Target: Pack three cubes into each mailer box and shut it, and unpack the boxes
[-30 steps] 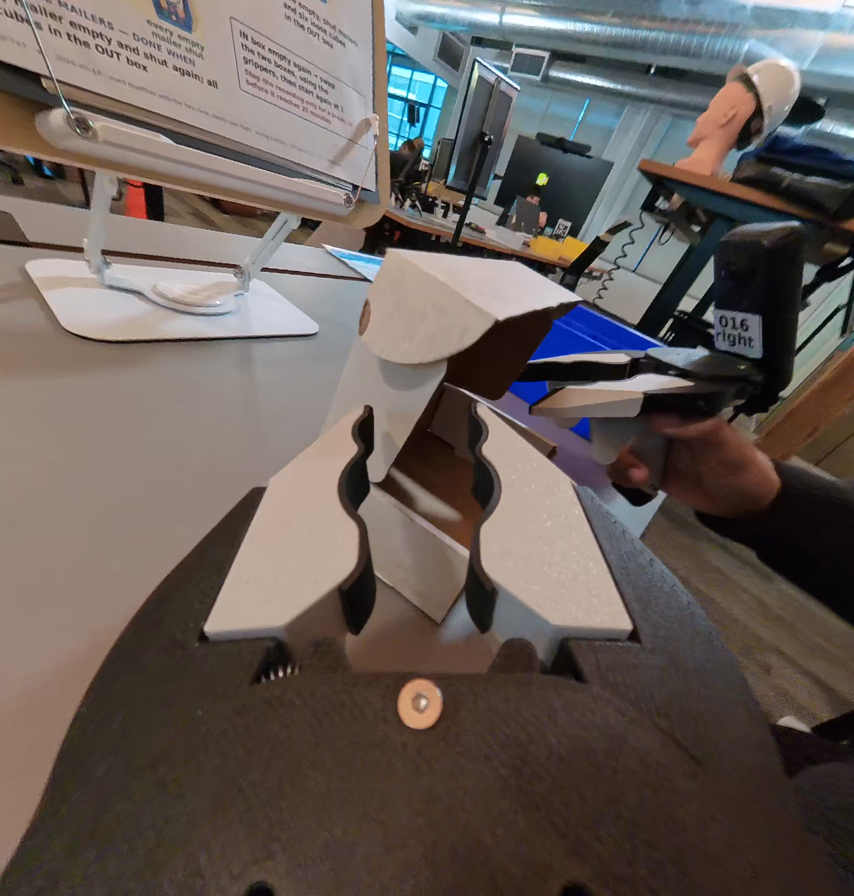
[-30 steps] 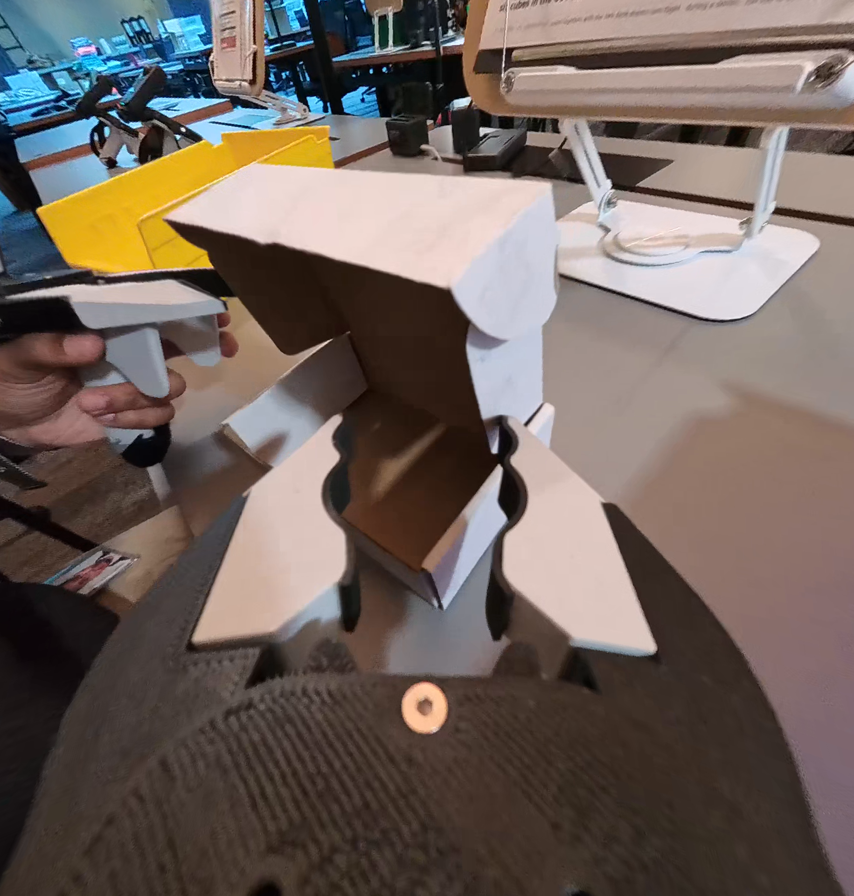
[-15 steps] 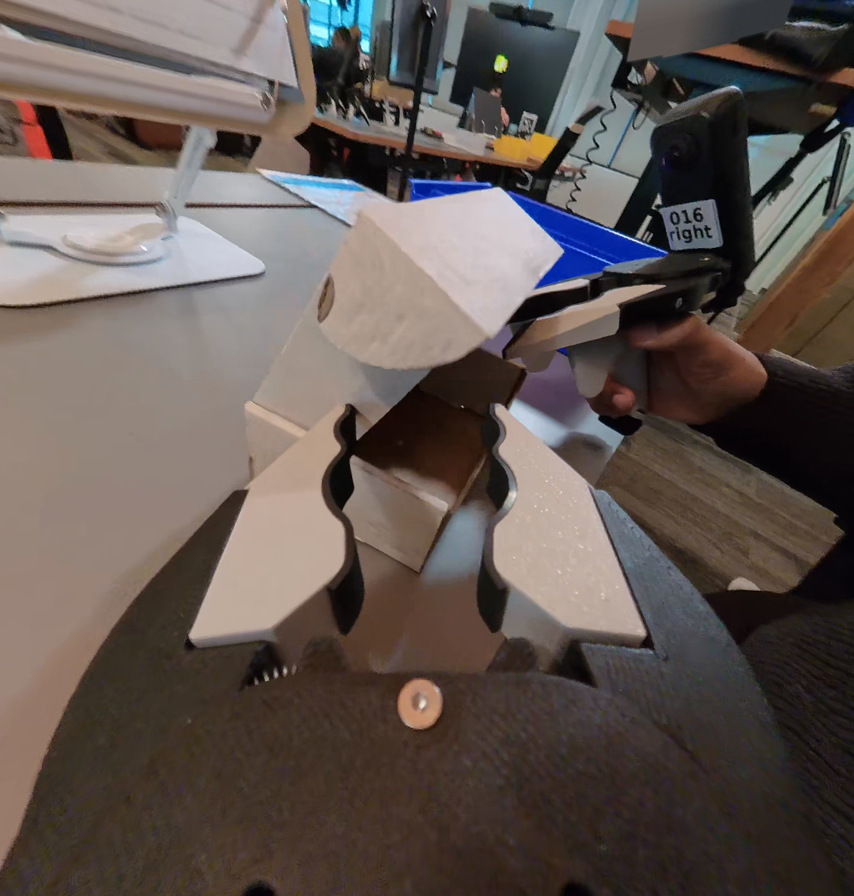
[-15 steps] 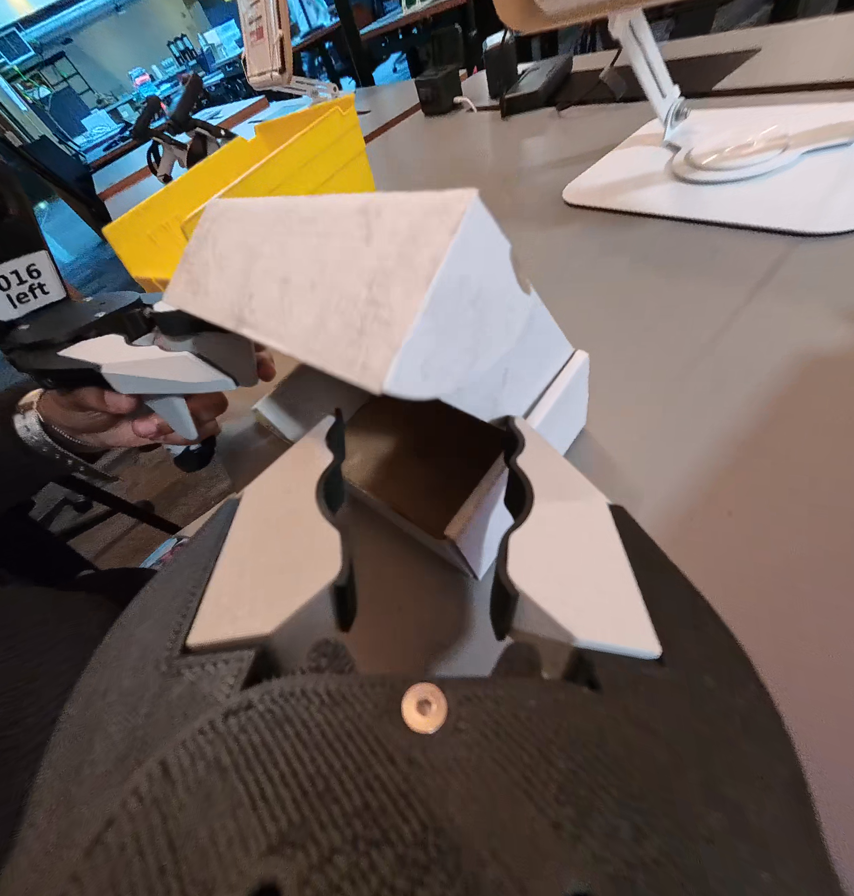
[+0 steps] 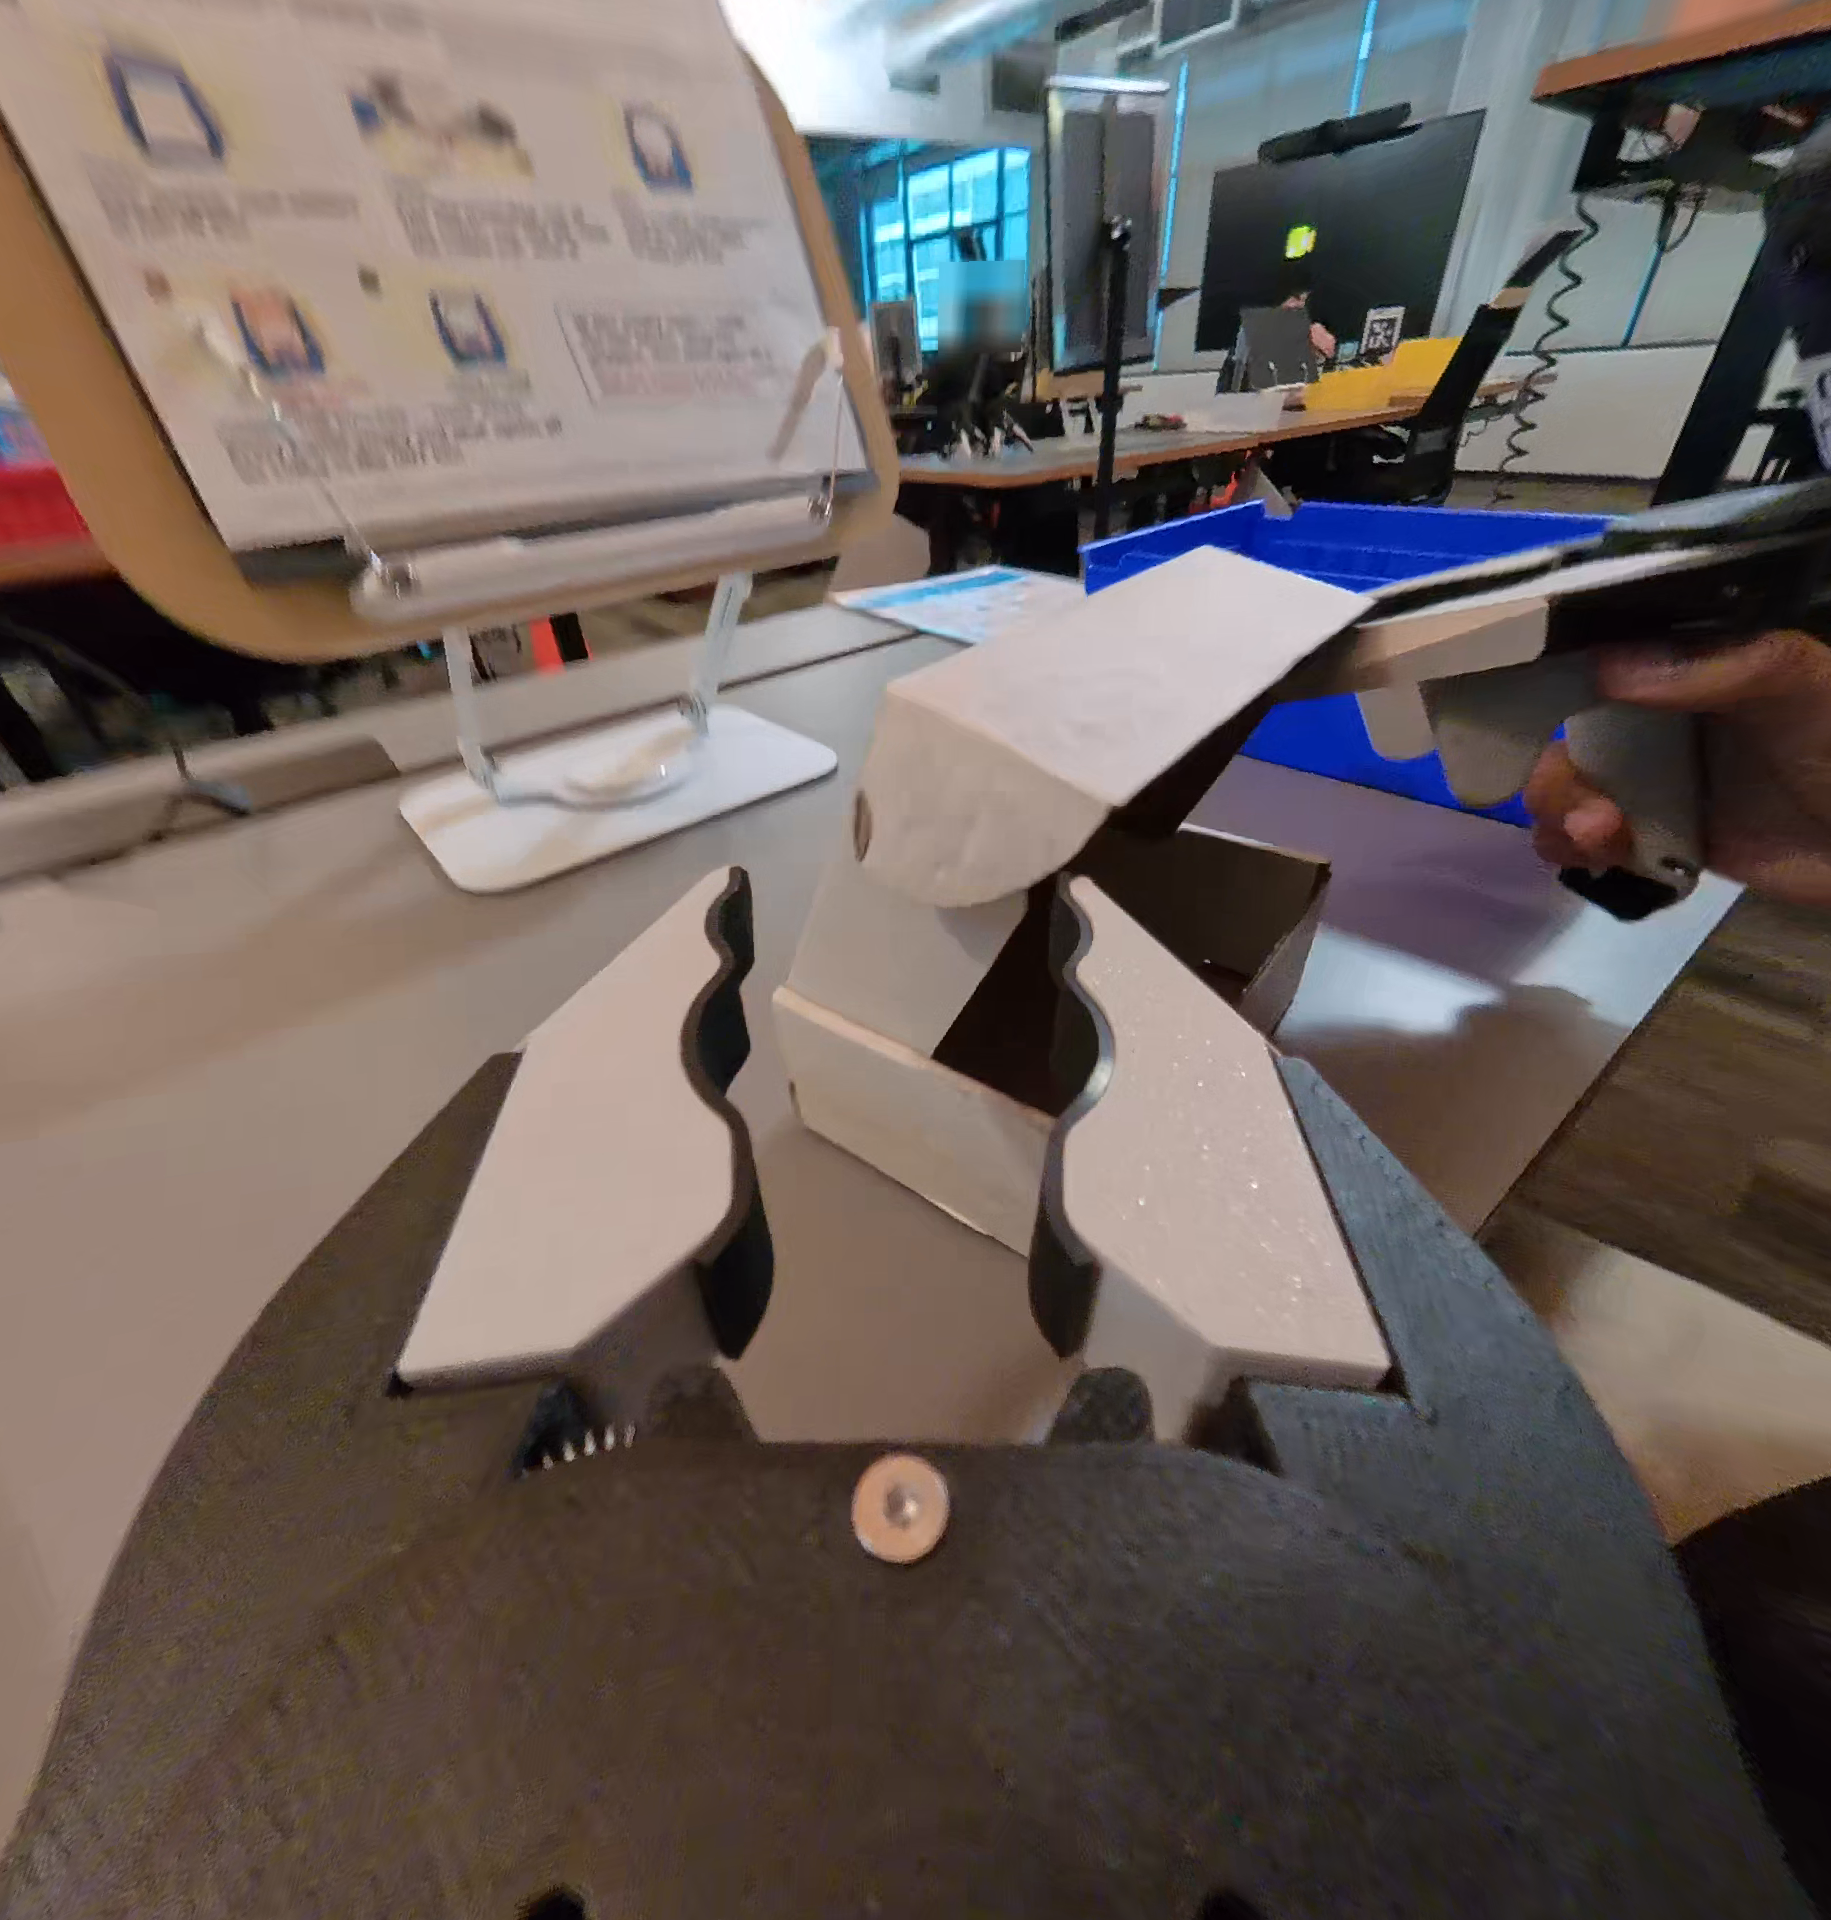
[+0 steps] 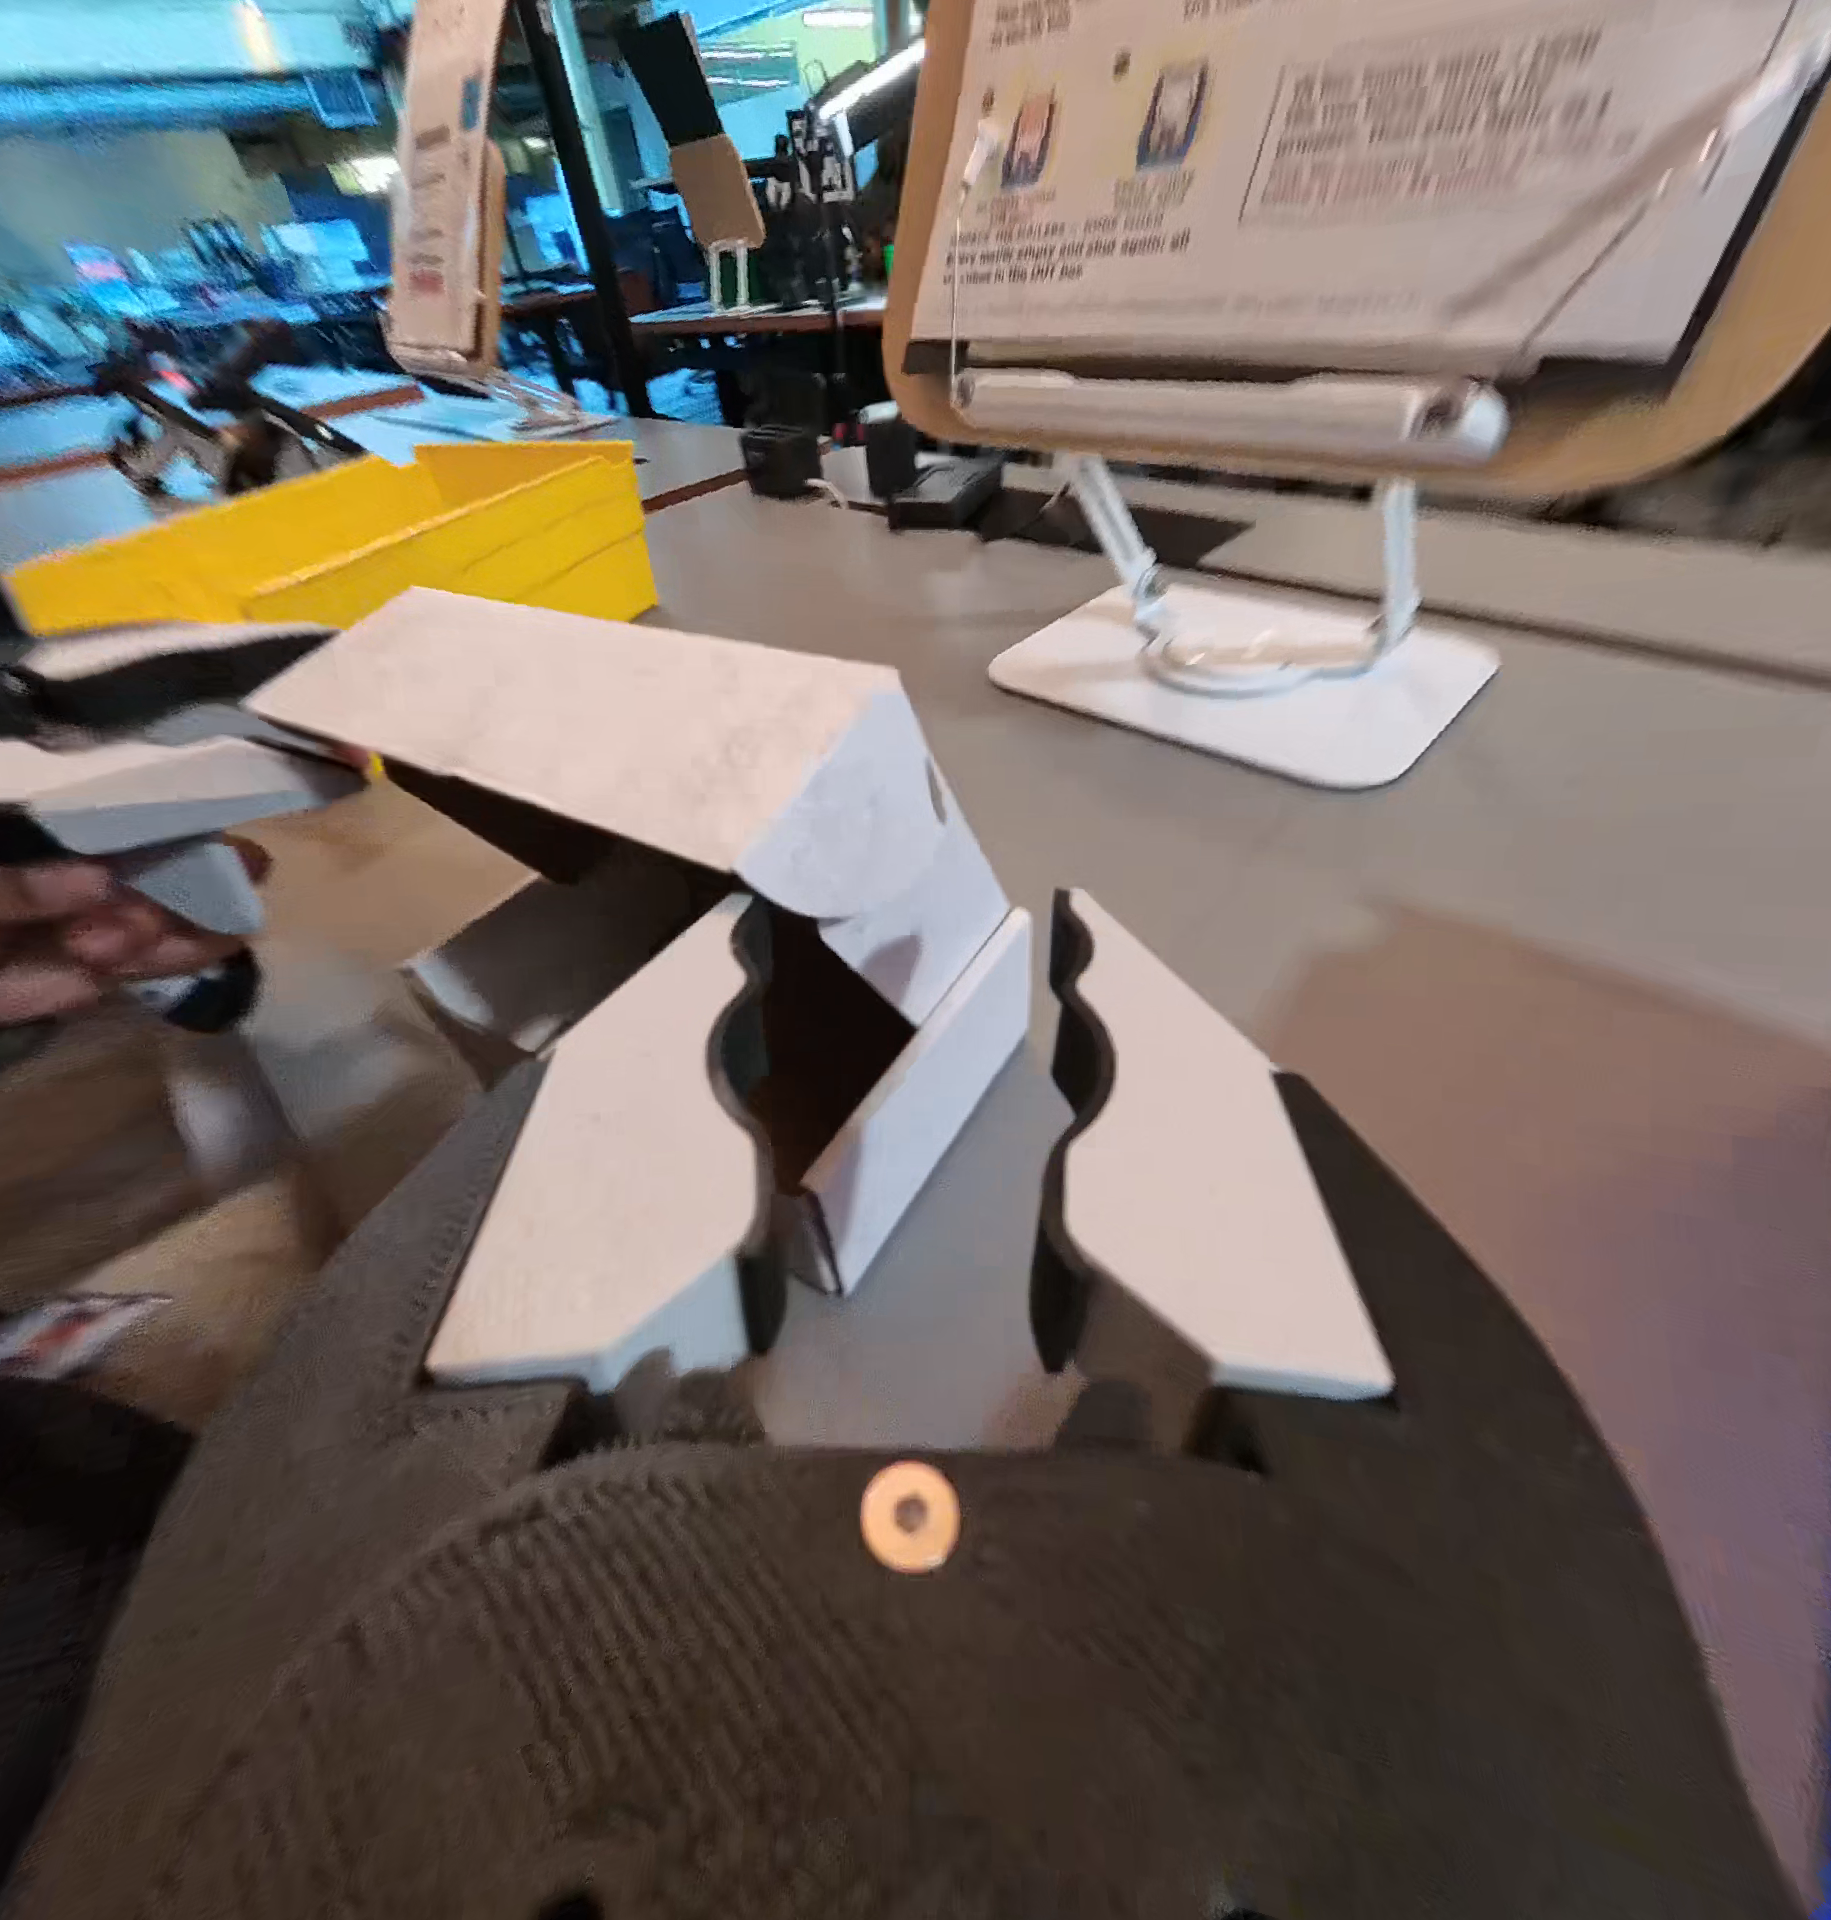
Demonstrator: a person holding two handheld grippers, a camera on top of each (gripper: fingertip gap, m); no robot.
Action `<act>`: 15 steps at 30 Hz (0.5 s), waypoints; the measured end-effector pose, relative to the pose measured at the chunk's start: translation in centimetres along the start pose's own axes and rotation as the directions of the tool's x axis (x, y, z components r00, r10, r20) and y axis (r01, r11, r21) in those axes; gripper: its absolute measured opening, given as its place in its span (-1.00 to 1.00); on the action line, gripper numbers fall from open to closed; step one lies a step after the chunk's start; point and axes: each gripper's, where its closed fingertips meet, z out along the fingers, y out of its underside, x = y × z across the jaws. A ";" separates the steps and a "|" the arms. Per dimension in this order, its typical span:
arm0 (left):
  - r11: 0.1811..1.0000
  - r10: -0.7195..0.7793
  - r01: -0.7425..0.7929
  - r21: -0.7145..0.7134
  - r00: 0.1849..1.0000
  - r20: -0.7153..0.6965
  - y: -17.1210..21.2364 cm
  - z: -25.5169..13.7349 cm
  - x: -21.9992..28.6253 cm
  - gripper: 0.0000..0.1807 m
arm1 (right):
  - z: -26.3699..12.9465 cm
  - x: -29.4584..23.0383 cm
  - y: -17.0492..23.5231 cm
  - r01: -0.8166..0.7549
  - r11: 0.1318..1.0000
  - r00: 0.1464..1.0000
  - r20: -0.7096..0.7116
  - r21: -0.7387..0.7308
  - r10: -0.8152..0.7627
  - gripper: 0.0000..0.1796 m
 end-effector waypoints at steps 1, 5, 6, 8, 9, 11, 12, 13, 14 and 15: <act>0.999 0.038 -0.038 0.025 0.999 -0.015 -0.5 -0.1 0.7 -0.39 | -0.1 -0.1 -0.3 0.069 0.998 0.997 -0.026 0.005 -0.069 -0.43; 0.985 0.124 -0.112 0.133 0.989 -0.086 -2.4 -0.8 3.7 -0.55 | -0.2 -1.3 -1.2 0.290 0.957 0.954 -0.087 0.008 -0.288 -0.60; 0.984 0.142 -0.132 0.123 0.986 -0.085 -2.1 -0.7 3.9 -0.57 | -0.4 -1.6 -1.5 0.331 0.944 0.939 -0.101 0.017 -0.327 -0.68; 0.982 0.165 -0.158 0.106 0.985 -0.057 -1.8 -0.5 3.6 -0.60 | -0.6 -2.1 -1.7 0.407 0.914 0.907 -0.120 0.008 -0.403 -0.79; 0.982 0.163 -0.158 0.104 0.985 -0.049 -1.8 -0.4 3.4 -0.62 | -0.6 -2.2 -1.8 0.437 0.899 0.892 -0.127 -0.002 -0.434 -0.81; 0.985 0.139 -0.134 0.105 0.990 -0.041 -1.9 -0.4 2.9 -0.67 | -0.7 -2.4 -1.7 0.469 0.883 0.875 -0.132 -0.019 -0.467 -0.84; 0.987 0.126 -0.121 0.106 0.991 -0.044 -1.9 -0.4 2.8 -0.71 | -0.8 -2.5 -1.7 0.466 0.884 0.876 -0.126 -0.025 -0.466 -0.85; 0.988 0.120 -0.114 0.108 0.992 -0.045 -2.0 -0.5 2.7 -0.72 | -0.8 -2.6 -1.7 0.453 0.891 0.884 -0.113 -0.030 -0.453 -0.85; 0.987 0.120 -0.114 0.109 0.992 -0.042 -2.0 -0.5 2.5 -0.73 | -0.9 -2.7 -1.8 0.431 0.902 0.897 -0.101 -0.027 -0.431 -0.85; 0.987 0.126 -0.122 0.109 0.991 -0.035 -2.0 -0.5 2.4 -0.73 | -1.0 -2.8 -1.9 0.400 0.916 0.913 -0.083 -0.023 -0.400 -0.86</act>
